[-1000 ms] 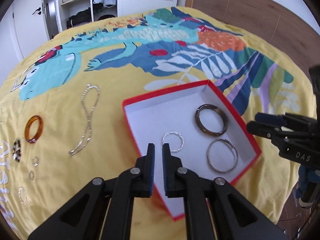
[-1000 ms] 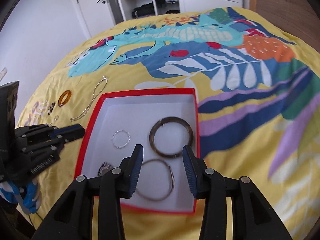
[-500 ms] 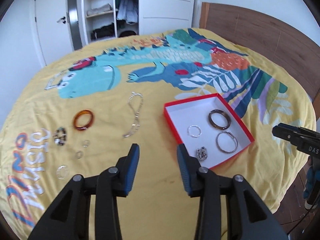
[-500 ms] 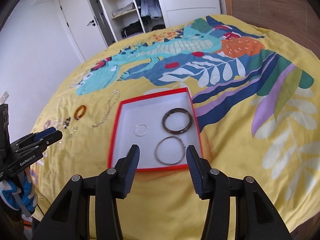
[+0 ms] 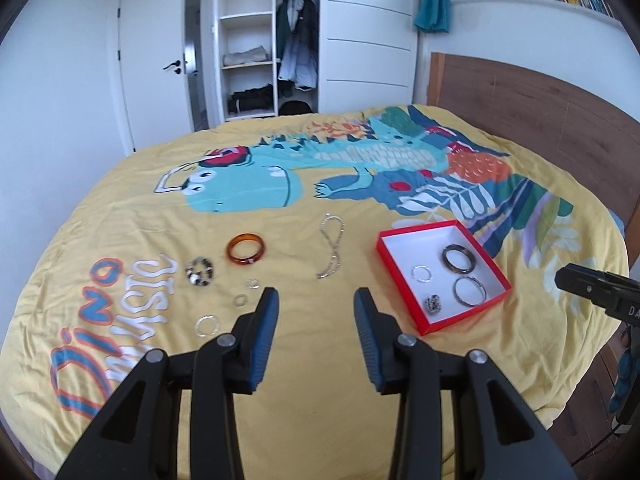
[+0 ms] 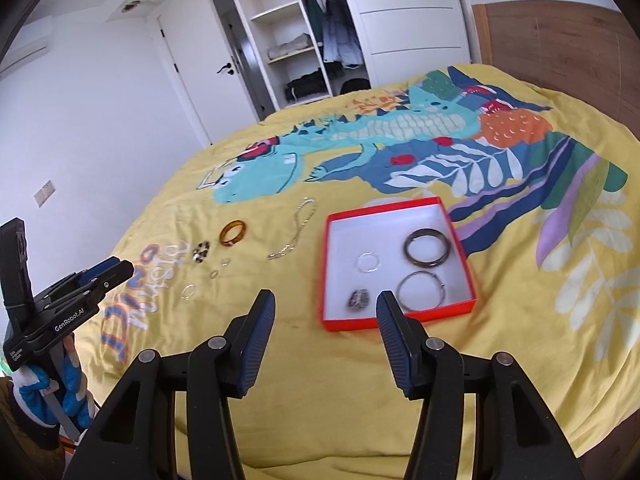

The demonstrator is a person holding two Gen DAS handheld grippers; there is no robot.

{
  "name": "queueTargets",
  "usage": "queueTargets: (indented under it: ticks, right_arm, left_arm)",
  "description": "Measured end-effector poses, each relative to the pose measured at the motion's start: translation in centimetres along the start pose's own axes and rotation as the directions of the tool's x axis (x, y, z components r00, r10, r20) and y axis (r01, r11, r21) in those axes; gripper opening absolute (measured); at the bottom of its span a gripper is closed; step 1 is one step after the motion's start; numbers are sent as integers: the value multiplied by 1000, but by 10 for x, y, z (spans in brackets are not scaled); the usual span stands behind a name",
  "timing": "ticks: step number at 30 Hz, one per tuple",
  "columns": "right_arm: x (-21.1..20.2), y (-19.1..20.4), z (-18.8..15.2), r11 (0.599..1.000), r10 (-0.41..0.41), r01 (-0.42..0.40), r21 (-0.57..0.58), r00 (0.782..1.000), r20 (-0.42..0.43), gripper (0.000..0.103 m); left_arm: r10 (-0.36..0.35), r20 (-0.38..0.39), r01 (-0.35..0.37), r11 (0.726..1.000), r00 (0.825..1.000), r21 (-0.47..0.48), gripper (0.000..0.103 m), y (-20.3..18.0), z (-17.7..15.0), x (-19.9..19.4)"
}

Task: Organize jewelry
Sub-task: 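Withdraw both tools from the box back over the bedspread, then grasp the second twisted silver hoop with the left tool while the right tool grasps a small silver ring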

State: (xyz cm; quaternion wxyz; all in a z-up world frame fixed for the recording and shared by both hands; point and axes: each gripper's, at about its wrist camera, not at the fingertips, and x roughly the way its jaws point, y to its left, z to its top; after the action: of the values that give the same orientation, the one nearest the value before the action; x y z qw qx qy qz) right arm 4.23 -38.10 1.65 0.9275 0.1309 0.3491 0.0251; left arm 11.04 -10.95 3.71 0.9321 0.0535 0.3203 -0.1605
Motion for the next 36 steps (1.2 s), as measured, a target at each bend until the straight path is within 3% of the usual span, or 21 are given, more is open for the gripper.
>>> queueTargets:
  ticks: [11, 23, 36]
  right_arm:
    - [-1, 41, -3, 999, 6, -6, -43, 1000, -2, 52]
    - [53, 78, 0, 993, 52, -56, -104, 998, -41, 52]
    - [166, 98, -6, 980, 129, -150, -130, 978, -161, 52]
  left_arm:
    - [33, -24, -34, 998, 999, -58, 37, 60, -25, -9]
    - [45, -138, -78, 966, 989, -245, 37, 164, -60, 29]
    - [-10, -245, -53, 967, 969, -249, 37, 166, -64, 121]
